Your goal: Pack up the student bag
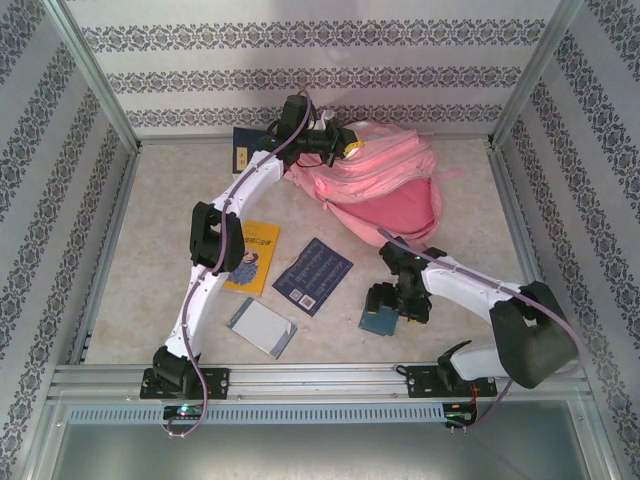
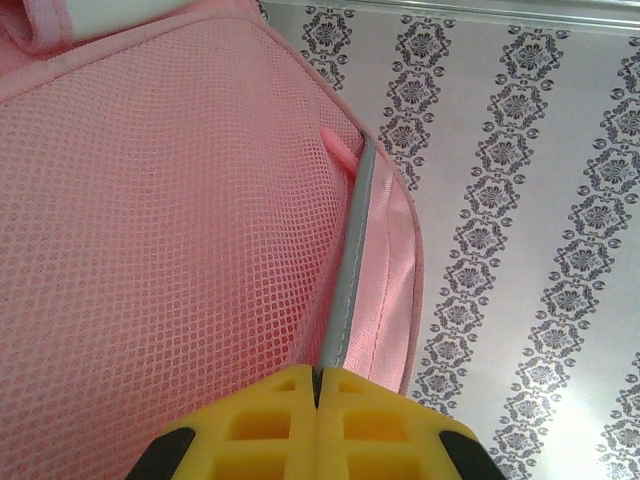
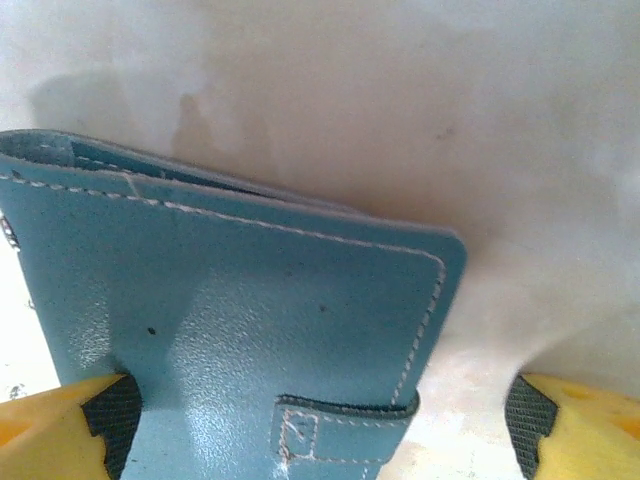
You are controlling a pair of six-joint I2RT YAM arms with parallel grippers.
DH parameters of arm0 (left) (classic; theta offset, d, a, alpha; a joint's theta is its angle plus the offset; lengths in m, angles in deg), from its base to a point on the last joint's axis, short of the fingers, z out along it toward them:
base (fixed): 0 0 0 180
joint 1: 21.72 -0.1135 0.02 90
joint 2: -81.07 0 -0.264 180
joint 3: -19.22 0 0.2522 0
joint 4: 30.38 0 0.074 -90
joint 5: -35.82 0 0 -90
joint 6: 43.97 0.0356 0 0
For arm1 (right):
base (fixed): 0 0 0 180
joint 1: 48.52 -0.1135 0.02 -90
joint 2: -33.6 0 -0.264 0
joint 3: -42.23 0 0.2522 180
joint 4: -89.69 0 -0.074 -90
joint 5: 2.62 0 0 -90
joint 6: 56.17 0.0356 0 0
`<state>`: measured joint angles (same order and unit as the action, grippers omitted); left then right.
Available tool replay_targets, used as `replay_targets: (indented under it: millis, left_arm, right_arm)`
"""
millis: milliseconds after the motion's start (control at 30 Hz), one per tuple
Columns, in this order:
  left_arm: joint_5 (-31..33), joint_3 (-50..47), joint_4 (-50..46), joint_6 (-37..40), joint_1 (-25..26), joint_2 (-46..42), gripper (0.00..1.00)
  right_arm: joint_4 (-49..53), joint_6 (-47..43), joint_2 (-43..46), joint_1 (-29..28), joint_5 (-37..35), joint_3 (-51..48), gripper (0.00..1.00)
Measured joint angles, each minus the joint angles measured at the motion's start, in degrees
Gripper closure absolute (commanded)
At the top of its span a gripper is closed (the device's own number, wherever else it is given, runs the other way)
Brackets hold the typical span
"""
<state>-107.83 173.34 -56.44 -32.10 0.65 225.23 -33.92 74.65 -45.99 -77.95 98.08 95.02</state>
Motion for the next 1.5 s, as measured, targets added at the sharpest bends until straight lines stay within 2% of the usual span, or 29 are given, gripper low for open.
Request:
replay_targets:
  millis: [200, 367, 500, 767, 933, 1000, 1033, 1100, 1133, 1167, 1300, 1367, 1500]
  left_arm:
    - [-0.2, 0.0, 0.3, -0.4, 0.0, 0.0, 1.0]
    - [-0.2, 0.0, 0.6, -0.4, 0.0, 0.0, 1.0]
    - [-0.2, 0.0, 1.1, -0.6, 0.0, 0.0, 1.0]
    - [-0.2, 0.0, 1.2, -0.8, 0.0, 0.0, 1.0]
    - [-0.2, 0.0, 1.2, -0.8, 0.0, 0.0, 1.0]
    - [-0.2, 0.0, 1.2, -0.8, 0.0, 0.0, 1.0]
    - [-0.2, 0.0, 1.2, -0.8, 0.0, 0.0, 1.0]
    - [-0.2, 0.0, 1.2, -0.8, 0.0, 0.0, 1.0]
    - [-0.2, 0.0, 1.2, -0.8, 0.0, 0.0, 1.0]
    - [-0.2, 0.0, 1.2, -0.8, 0.0, 0.0, 1.0]
    - [-0.2, 0.0, 1.2, -0.8, 0.0, 0.0, 1.0]
    - [-0.2, 0.0, 1.2, -0.8, 0.0, 0.0, 1.0]
    - [-0.2, -0.1, 1.1, -0.8, 0.0, 0.0, 1.0]
  right_arm:
    - [-1.6, 0.1, -2.8, -2.7, 0.3, 2.5, 0.17]
    - [-6.1, 1.2, -2.9, -4.1, 1.1, 3.0, 0.32]
    - [-7.6, 1.5, -3.3, -4.2, 1.4, 3.6, 0.4]
    - [-7.2, 1.7, -2.8, -4.5, 0.6, 4.1, 0.76]
    - [-6.0, 1.7, 0.2, -4.5, 0.0, 4.3, 0.94]
    - [-5.5, 1.6, 1.1, -4.4, -0.1, 4.3, 0.95]
    - [-5.2, 1.5, 1.6, -4.4, -0.2, 4.3, 0.89]
    - [-4.8, 1.2, 2.4, -4.0, 0.2, 4.3, 0.43]
    - [-4.9, 1.1, 2.7, -3.7, 0.8, 4.3, 0.29]
    - [-5.0, 0.9, 2.8, -3.3, 2.0, 4.3, 0.22]
    - [-6.9, -0.5, 1.9, -2.7, 6.7, 4.3, 0.02]
    - [-7.0, -0.7, 0.2, -3.5, 6.5, 4.8, 0.02]
    - [-2.8, 0.3, -7.4, -8.5, 1.0, 10.7, 0.02]
